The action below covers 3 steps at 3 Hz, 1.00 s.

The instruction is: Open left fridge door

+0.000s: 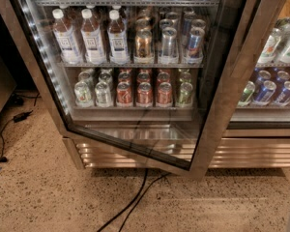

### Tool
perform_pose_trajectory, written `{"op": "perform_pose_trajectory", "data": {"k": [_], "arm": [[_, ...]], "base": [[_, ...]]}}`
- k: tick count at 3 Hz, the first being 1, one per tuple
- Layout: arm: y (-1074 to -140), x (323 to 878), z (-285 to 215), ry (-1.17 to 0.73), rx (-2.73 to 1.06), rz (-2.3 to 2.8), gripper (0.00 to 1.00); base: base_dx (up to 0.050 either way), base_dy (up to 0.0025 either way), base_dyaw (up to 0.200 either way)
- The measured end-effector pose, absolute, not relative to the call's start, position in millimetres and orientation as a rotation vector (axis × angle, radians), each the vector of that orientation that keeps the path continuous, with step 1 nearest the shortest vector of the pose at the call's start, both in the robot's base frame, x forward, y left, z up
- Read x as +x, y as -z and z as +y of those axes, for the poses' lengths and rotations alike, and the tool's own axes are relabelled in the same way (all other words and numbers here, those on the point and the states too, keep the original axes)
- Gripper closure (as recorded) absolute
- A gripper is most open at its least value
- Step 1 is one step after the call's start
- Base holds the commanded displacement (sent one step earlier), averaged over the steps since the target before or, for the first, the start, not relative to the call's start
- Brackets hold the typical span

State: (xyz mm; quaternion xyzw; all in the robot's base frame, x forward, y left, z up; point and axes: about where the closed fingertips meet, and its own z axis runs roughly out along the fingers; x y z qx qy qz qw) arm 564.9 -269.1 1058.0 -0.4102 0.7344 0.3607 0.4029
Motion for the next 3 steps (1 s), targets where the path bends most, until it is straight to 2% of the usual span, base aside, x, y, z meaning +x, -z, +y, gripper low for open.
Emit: {"op": "perform_pose_trajectory", "data": {"k": [3], "arm": [[-1055.2, 570.1, -265.9, -0.927, -1.037, 1.848, 1.00]], "base": [[0.000, 0.00000, 0.000]]}}
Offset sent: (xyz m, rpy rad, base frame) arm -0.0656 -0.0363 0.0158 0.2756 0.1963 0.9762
